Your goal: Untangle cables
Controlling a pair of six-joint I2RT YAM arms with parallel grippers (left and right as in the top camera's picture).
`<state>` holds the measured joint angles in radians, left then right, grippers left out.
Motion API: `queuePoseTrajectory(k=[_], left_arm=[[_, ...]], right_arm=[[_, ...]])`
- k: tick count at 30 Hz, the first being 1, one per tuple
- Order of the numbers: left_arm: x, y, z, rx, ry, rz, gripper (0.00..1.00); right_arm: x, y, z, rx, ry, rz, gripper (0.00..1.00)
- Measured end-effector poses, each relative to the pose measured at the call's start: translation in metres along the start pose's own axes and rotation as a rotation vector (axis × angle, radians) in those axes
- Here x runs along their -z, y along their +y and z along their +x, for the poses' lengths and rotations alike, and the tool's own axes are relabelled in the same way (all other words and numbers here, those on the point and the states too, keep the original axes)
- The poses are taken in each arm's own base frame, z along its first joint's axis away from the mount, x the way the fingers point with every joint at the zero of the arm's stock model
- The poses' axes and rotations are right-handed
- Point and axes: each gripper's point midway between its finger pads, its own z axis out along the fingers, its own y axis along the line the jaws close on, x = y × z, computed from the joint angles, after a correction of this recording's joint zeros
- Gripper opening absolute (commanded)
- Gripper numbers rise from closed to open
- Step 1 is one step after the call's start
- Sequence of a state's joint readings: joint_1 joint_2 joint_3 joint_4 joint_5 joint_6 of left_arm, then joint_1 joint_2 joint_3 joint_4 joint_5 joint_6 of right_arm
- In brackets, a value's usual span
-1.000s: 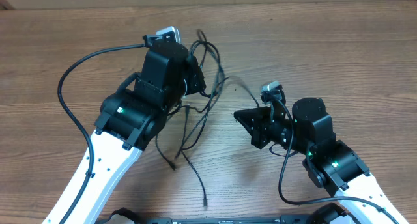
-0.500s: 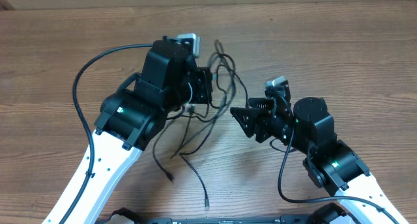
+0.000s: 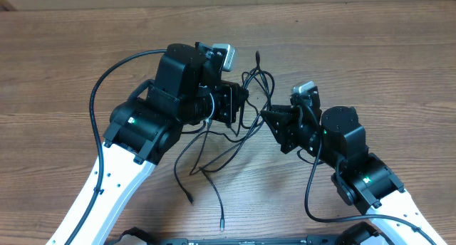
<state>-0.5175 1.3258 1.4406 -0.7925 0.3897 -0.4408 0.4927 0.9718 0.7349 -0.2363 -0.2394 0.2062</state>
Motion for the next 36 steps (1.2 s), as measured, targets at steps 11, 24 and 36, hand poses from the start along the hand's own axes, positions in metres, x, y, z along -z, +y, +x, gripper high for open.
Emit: queuePoseTrajectory(k=[11, 24, 36], left_arm=[[0.0, -0.005, 0.003, 0.0, 0.015, 0.031, 0.04], [0.0, -0.008, 0.004, 0.001, 0.022, 0.046, 0.04], [0.001, 0.018, -0.007, 0.073, -0.046, -0.101, 0.04]], right_arm=[[0.0, -0.002, 0.0, 0.002, 0.0, 0.009, 0.39], [-0.012, -0.008, 0.012, -0.013, 0.05, 0.024, 0.04], [-0.011, 0.013, 0.012, -0.009, 0.058, -0.096, 0.04]])
